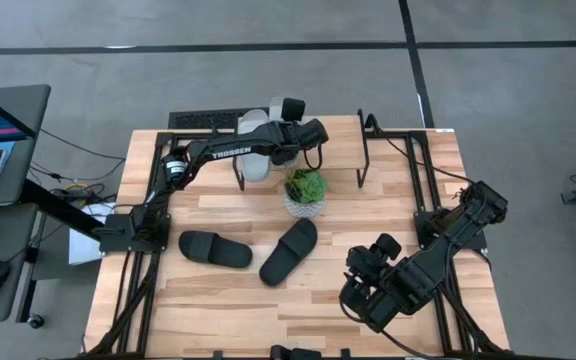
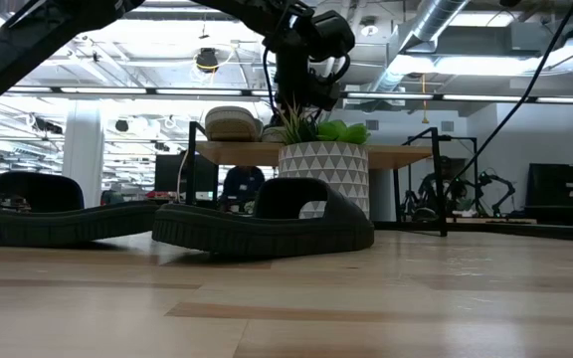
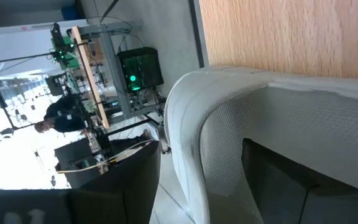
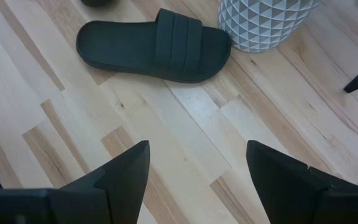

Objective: Pick and place slides into the shelf
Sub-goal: Put the left black slide on the shelf

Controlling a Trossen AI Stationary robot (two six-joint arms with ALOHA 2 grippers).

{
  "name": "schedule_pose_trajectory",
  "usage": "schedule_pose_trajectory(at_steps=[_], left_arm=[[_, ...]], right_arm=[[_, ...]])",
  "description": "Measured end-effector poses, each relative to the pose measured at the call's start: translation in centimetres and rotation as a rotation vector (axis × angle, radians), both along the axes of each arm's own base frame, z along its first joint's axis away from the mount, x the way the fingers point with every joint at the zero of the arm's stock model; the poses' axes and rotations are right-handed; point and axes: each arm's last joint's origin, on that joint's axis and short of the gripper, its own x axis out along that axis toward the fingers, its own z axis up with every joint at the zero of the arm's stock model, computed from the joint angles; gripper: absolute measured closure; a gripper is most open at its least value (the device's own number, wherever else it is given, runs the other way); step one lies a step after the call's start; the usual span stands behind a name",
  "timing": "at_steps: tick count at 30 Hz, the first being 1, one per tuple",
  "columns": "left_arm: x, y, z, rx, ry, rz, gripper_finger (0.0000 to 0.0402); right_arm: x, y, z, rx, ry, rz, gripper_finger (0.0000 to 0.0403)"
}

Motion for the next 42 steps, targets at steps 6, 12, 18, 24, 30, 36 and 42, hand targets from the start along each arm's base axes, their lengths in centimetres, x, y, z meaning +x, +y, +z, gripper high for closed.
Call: schedule_pose_trajectory(at_steps=[6, 12, 18, 24, 30, 36, 42], left_arm=[[0.2, -0.5, 0.0, 0.009, 0.007, -0.007, 0.0185], [0.3, -0.9, 0.0, 0.026, 0.034, -0.019, 0.0185], [0.3, -1.1, 1.3, 0.016, 0.013, -0.024, 0.0185], [0.1, -1.4, 3.3, 0.026, -0.027, -0.014, 0.0185], [-0.3, -3.2, 5.7, 0.023, -0.035, -0.029, 0.0185], [-2.8, -5.6, 10.4, 0.055, -0.130, -0.051, 0.0185], [-8.4, -9.4, 17.3, 0.005, -0.419, -0.059, 0.0185]], right_arm=[[0.0, 0.0, 0.0, -0.002, 0.001, 0.006, 0.0143], [0.0, 0.0, 0.0, -0.002, 0.001, 0.007, 0.0143], [0.0, 0.0, 0.0, -0.002, 0.001, 0.007, 0.0143], [0.0, 0.1, 0.0, -0.002, 0.001, 0.010, 0.0143], [-0.1, 0.2, 0.0, -0.010, 0.000, 0.020, 0.0143], [-0.5, 0.6, 0.1, -0.056, -0.048, 0.033, 0.0143], [-1.0, 1.1, 0.2, -0.097, -0.087, 0.046, 0.0143]])
